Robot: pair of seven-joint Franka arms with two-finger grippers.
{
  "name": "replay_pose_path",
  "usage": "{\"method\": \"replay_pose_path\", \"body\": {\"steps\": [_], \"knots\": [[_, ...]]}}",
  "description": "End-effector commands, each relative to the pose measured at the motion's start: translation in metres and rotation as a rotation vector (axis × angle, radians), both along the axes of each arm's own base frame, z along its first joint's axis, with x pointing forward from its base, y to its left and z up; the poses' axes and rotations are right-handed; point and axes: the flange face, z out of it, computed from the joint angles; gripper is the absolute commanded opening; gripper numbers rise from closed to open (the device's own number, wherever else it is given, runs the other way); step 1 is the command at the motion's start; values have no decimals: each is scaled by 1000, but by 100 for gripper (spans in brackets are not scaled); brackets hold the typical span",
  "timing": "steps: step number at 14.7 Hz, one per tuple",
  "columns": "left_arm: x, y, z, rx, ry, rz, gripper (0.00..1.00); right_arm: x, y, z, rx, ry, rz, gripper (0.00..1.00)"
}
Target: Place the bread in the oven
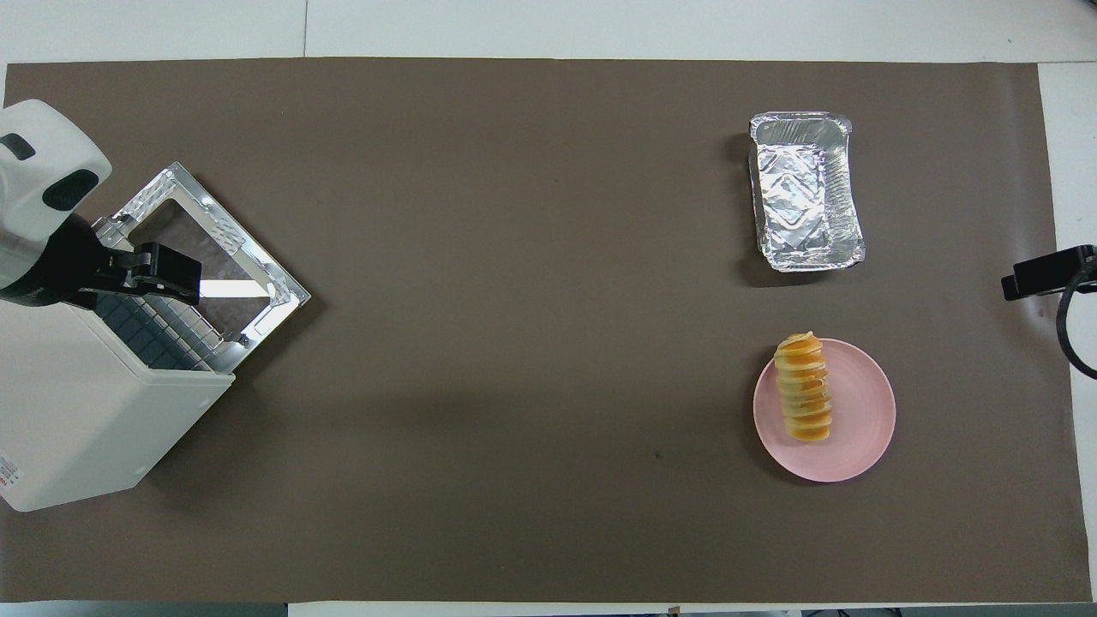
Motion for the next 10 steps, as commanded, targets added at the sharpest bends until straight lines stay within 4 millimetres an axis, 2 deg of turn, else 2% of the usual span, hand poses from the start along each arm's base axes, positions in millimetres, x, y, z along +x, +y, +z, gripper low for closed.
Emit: {"method": "replay_pose_path", "body": {"steps": [1,10], "knots": [[-5,2,4,-20,-8,-2,100,-4,-4,-1,-12,0,5,100],[-5,3,4,-20,-8,0,100,-6,-2,-2,-11,6,18,100]]}}
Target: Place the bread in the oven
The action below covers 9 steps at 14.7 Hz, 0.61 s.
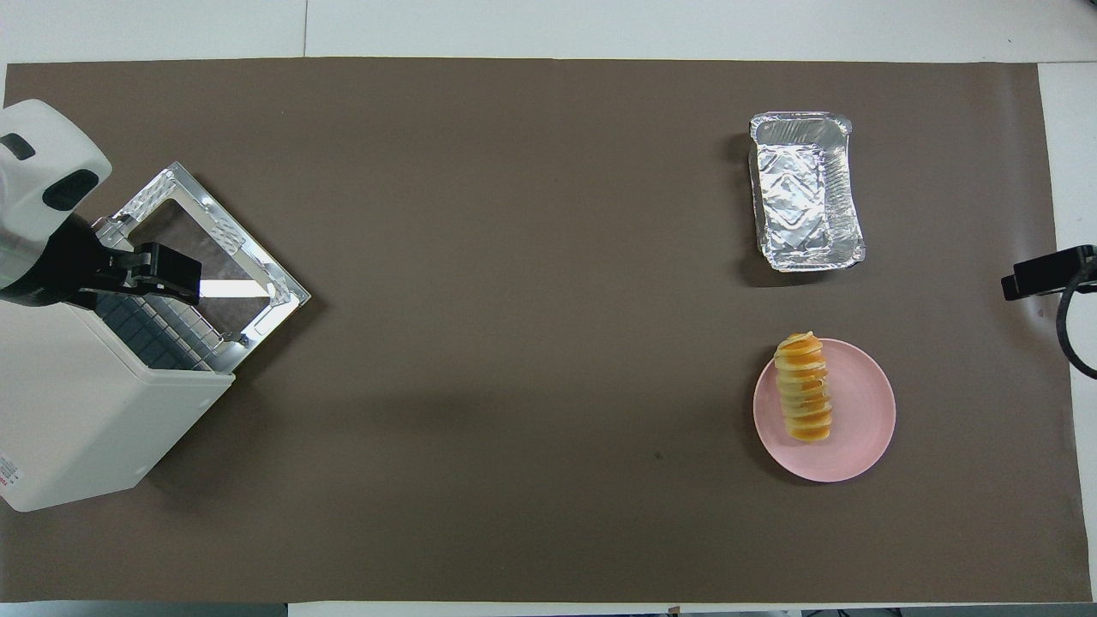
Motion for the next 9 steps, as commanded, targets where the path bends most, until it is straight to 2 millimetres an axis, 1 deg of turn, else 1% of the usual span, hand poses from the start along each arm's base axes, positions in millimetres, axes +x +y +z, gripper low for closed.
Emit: {"method": "replay_pose_path", "body": {"steps": [1,2,3,4,6,7,9], "knots": [[-5,3,3,-20,-7,0,100,-8,3,-9,-11,12,27,100],[-5,2,4,-20,-8,-2,100,-13,10,-14,-12,20,27,100],[-5,2,3,-20,-7,-3,100,-16,18,-25,-13,18,39,100],[-5,2,3,-20,-7,-2,100,-19,30,-40,-17,0,47,100],[-5,2,4,-20,-8,-2,100,-30,43,-69,-20,-19,41,100],[-5,3,4,-20,-8,0,100,-34,59,-83,-21,-25,56,100],[-5,2,4,-20,-8,-2,100,-35,79,-107,-22,-17,48,100]]}}
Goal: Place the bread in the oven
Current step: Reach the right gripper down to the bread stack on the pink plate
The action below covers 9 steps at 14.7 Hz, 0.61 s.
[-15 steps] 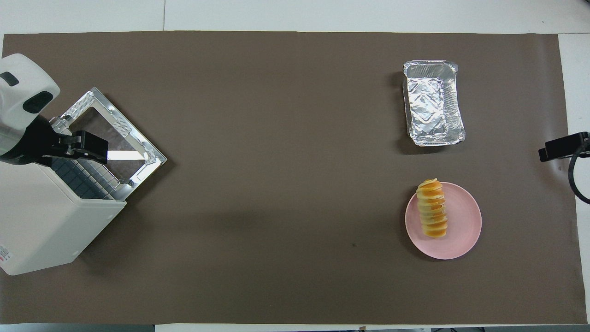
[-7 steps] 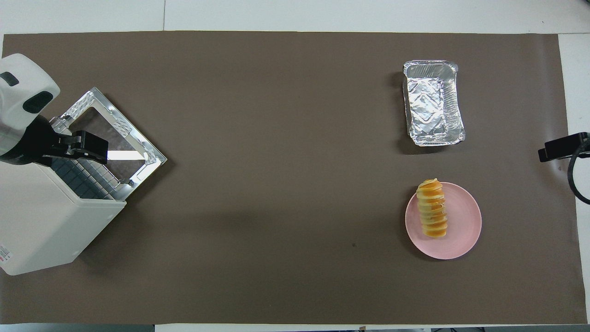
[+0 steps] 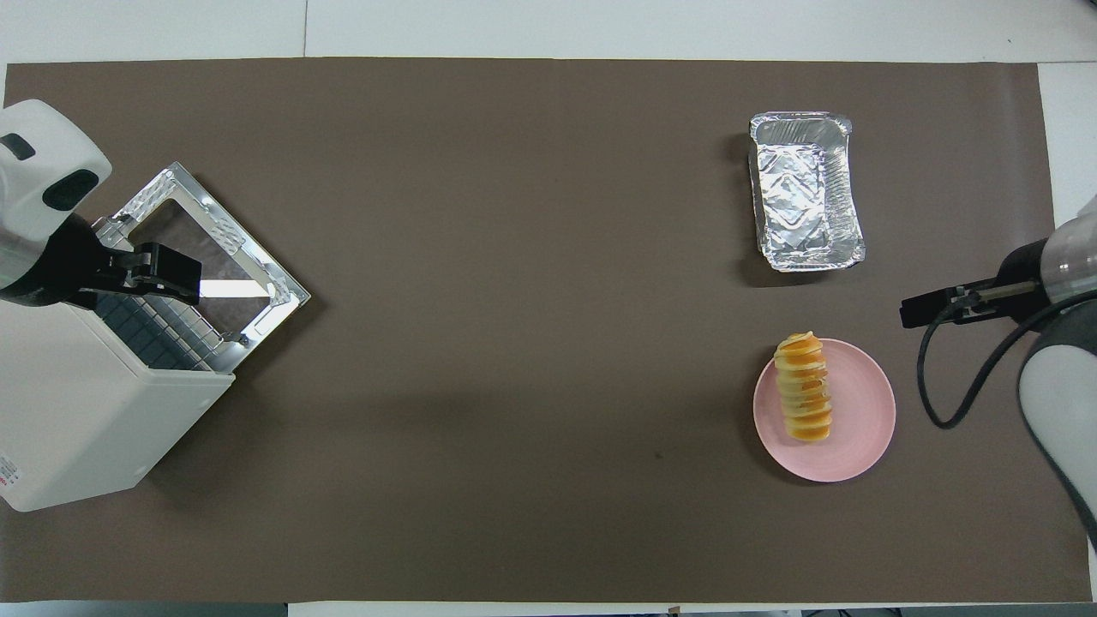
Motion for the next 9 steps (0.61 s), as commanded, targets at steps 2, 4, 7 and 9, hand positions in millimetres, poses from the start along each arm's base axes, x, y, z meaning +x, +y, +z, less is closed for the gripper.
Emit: {"method": "replay_pose_path", "body": {"steps": [2,4,7,9], "knots": [[-5,2,3,-20,-7,-2,100,-19,33,-49,-11,-21,11,100],[-5,3,4,-20,-8,0,100,-27,32,-86,-5,-59,14,100],[-5,2,3,-20,-7,-2,100,-42,31,-129,-3,-94,28,100],[-5,3,3,-20,-7,0,100,-53,31,-156,-1,-120,42,100]]}}
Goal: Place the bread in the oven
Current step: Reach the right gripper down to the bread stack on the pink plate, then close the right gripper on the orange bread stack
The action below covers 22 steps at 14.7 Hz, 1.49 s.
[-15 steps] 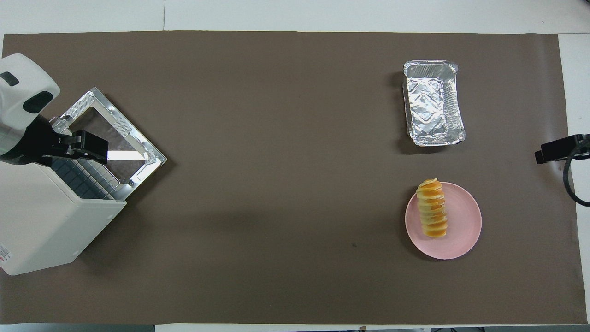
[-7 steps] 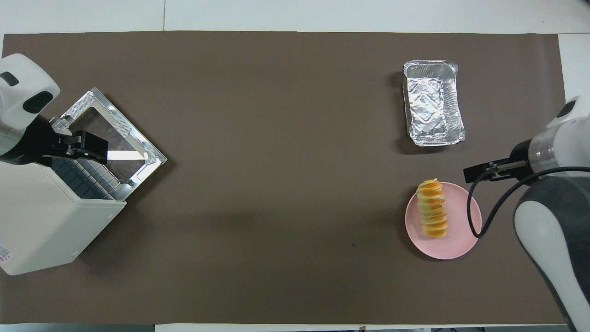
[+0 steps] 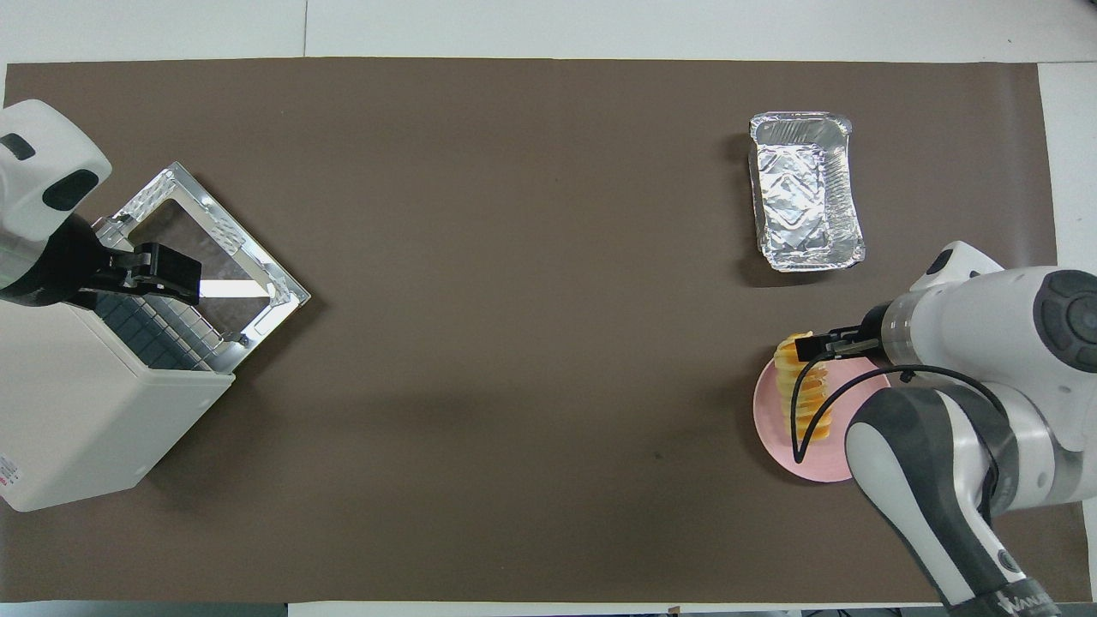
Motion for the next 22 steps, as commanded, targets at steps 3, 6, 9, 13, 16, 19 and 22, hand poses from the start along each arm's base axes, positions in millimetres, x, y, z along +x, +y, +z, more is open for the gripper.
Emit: {"method": "replay_pose_path", "body": {"steps": [3,6,9,13,16,19,22], "knots": [[-5,3,4,-20,-8,0,100,-41,-5,-54,-5,-63,60,100],[-5,2,4,-20,-8,-2,100,-43,-6,-61,-5,-63,79,100],[-5,3,3,-20,-7,0,100,-46,-3,-63,-7,-59,91,100],[-5,3,4,-20,-8,0,100,-51,-5,-74,-5,-79,145,100],[-5,2,3,-20,-7,-2,100,-53,-5,-85,-5,-83,145,100],[-5,3,4,-20,-8,0,100,-53,-5,-84,-5,-86,145,100],[-5,2,4,-20,-7,-2,100,-52,-5,-85,-3,-86,133,12]]}}
